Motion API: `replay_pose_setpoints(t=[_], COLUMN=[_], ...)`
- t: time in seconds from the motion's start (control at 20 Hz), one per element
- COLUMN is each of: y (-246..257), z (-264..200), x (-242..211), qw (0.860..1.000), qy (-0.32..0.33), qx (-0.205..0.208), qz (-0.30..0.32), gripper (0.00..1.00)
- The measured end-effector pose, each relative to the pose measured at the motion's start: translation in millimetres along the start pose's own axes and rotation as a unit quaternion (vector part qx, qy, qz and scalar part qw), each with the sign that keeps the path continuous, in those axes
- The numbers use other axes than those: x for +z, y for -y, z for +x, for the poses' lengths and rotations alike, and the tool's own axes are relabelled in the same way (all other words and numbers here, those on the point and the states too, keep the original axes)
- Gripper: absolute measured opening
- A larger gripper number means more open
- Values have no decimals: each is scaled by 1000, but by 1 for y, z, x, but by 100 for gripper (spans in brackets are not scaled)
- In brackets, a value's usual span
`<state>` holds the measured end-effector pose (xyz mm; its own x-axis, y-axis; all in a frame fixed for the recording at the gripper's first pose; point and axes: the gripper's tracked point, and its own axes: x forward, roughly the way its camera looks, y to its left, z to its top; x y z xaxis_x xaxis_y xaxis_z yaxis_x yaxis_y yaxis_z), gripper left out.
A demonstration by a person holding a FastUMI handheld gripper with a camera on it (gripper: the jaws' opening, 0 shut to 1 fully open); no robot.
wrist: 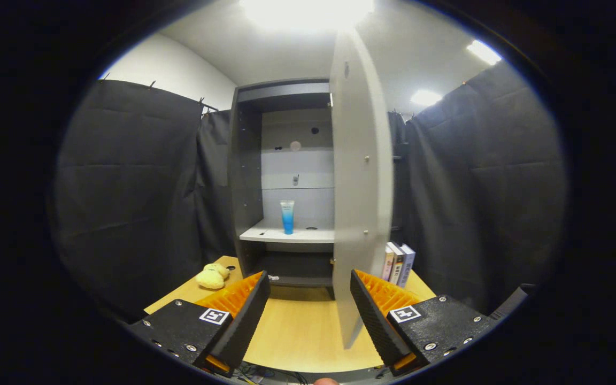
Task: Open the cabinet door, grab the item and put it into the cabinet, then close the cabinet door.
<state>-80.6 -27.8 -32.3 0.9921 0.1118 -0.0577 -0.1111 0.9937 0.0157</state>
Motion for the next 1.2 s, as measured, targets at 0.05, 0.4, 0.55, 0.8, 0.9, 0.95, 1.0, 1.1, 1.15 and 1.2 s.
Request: replay_pose_setpoints(t=[0.05, 0.4, 0.55, 0.8, 0.9, 0.95, 1.0, 1.1, 1.15, 1.2], y=[18, 117, 137, 139, 127, 123, 123, 116, 111, 107], z=[-4, 18, 48, 74, 79, 81, 78, 80, 82, 83], x=[1, 0, 5, 9, 9, 4, -1, -6, -7, -6], qw=[1000, 999, 998, 999, 1000, 1000, 1000, 999, 999, 999], qy=[2, -8, -5, -8, -6, -13, -19, -25, -28, -27], qx=[-10, -51, -52, -29, -7, -7, -6, -5, -3, -3], qz=[-1, 11, 23, 26, 23, 15, 13, 38, 44, 44], gripper=[93, 93, 93, 93, 93, 93, 93, 91, 91, 91])
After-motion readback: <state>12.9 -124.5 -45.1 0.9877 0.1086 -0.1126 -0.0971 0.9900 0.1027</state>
